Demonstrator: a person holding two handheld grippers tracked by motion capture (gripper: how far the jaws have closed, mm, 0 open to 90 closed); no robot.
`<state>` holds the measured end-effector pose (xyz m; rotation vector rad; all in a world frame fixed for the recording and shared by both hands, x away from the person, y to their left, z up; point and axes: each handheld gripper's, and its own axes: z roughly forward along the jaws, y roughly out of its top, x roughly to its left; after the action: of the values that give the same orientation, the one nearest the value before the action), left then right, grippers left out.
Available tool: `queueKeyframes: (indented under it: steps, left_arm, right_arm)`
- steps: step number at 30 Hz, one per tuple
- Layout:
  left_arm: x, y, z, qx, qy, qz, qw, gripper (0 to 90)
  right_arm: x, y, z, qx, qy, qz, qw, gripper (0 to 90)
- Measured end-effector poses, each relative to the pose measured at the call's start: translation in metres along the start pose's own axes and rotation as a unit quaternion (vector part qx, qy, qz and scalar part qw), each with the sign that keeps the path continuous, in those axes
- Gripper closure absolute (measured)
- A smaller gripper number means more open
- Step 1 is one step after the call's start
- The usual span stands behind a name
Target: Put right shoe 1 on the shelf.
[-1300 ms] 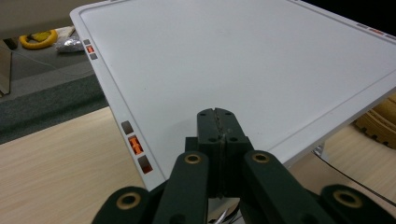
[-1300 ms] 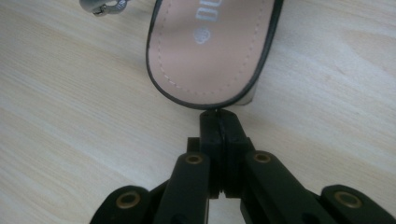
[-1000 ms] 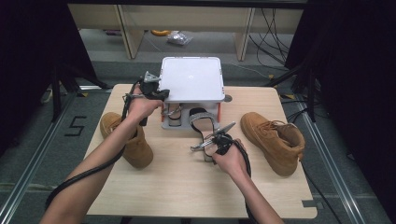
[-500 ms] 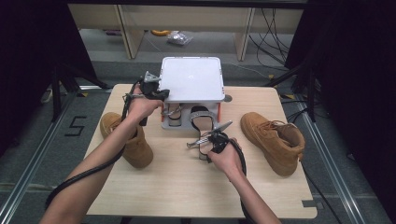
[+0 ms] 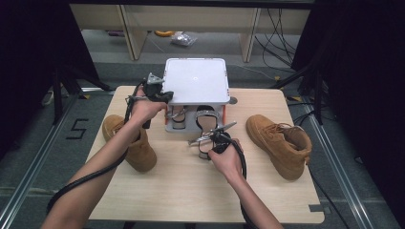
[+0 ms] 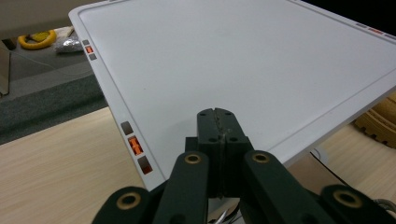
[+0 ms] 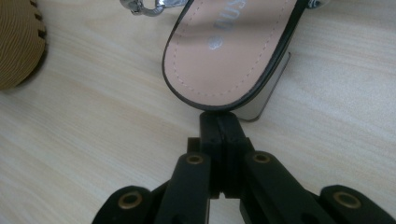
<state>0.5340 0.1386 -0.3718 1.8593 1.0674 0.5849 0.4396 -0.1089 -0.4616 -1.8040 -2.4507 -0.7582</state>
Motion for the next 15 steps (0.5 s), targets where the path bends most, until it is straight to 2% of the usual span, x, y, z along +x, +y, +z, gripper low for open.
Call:
queueKeyframes:
  steps: [1, 2, 4, 7, 9, 11, 12, 14, 15]
  left_arm:
    - [0.0002, -0.0002, 0.0006, -0.003, -0.001, -0.002, 1.0000, 89.7]
    - [0.0003, 0.0003, 0.0001, 0.002, -0.001, -0.002, 1.0000, 89.7]
    - [0.0002, 0.0004, 0.0009, 0.000, -0.001, -0.002, 1.0000, 89.7]
    - [0.0000, 0.0006, 0.0020, -0.002, -0.002, -0.002, 1.0000, 89.6]
    - [0.0002, 0.0011, 0.0023, -0.001, -0.003, 0.000, 1.0000, 89.7]
    - [-0.0003, 0.0015, 0.0024, 0.001, -0.001, 0.001, 1.0000, 89.7]
    - [-0.0005, 0.0015, 0.0025, 0.001, 0.000, 0.001, 1.0000, 89.7]
    - [-0.0004, 0.0014, 0.0025, 0.000, -0.001, 0.000, 1.0000, 89.7]
    - [-0.0001, 0.0013, 0.0026, 0.000, -0.002, 0.000, 1.0000, 89.7]
  right_arm:
    - [0.0024, 0.0001, -0.0021, 0.013, 0.003, 0.020, 0.9997, 90.0]
    - [0.0033, -0.0003, -0.0018, 0.006, 0.000, 0.024, 0.9997, 90.0]
    - [0.0040, -0.0003, -0.0010, -0.006, -0.001, 0.031, 0.9995, 90.0]
    - [0.0017, 0.0002, -0.0014, -0.031, -0.010, 0.021, 0.9992, 90.0]
    - [0.0016, 0.0017, -0.0024, -0.045, -0.008, 0.021, 0.9987, 90.0]
    - [0.0042, 0.0044, -0.0040, -0.047, -0.017, 0.039, 0.9980, 90.0]
    - [0.0050, 0.0049, -0.0040, -0.060, -0.015, 0.039, 0.9973, 90.0]
    - [0.0009, 0.0060, -0.0043, -0.067, -0.014, 0.009, 0.9976, 90.0]
    - [0.0053, 0.0072, -0.0060, -0.073, -0.013, 0.036, 0.9966, 90.0]
